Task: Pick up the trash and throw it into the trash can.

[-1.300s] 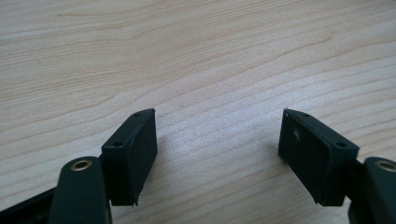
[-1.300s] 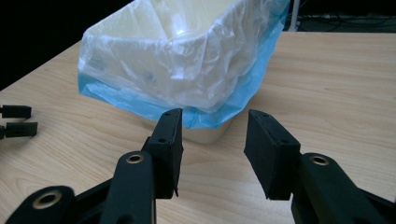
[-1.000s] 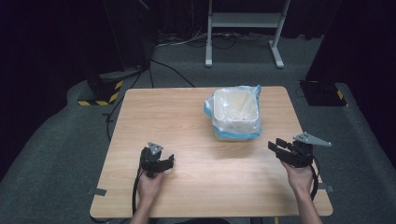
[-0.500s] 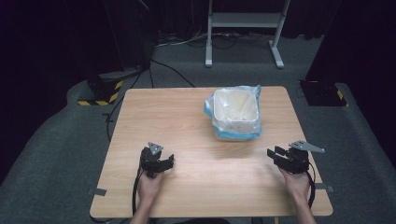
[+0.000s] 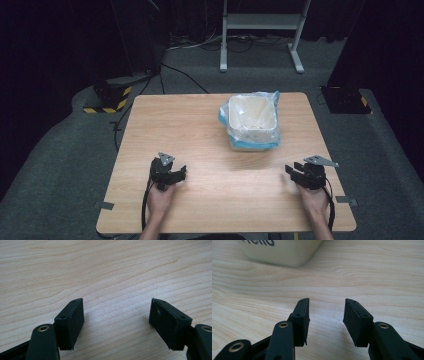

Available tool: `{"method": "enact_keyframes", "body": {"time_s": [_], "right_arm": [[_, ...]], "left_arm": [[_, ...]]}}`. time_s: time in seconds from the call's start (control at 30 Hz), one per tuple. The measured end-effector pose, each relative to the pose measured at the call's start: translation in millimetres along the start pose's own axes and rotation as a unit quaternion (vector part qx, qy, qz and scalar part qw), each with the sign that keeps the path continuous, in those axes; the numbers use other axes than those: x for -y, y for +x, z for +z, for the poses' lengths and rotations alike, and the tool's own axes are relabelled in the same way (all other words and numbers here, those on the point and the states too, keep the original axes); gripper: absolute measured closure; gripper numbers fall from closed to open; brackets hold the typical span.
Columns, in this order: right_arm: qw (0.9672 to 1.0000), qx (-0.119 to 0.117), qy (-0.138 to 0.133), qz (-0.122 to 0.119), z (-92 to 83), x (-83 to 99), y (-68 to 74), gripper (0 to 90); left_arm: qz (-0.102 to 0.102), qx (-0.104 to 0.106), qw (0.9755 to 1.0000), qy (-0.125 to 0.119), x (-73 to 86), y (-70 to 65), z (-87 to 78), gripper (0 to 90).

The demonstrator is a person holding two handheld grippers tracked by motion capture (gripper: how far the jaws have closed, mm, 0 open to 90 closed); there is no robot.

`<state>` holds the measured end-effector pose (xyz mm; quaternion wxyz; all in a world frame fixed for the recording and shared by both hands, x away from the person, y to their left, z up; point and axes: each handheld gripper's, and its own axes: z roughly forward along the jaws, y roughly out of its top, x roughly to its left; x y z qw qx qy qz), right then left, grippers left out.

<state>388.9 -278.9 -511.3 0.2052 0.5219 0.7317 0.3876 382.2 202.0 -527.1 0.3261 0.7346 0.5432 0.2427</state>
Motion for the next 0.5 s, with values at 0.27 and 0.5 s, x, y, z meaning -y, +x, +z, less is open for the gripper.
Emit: {"method": "enact_keyframes", "body": {"time_s": [0.27,0.5], "right_arm": [[0.9992,0.031,0.015,-0.019,8.0,8.5,0.1,53.3],[0.9981,0.043,0.02,-0.039,9.9,7.8,2.5,46.7]], "left_arm": [[0.0,0.0,1.0,0.0,0.0,0.0,0.0,27.9],[0.0,0.0,1.0,0.0,0.1,-0.1,0.0,27.9]]}}
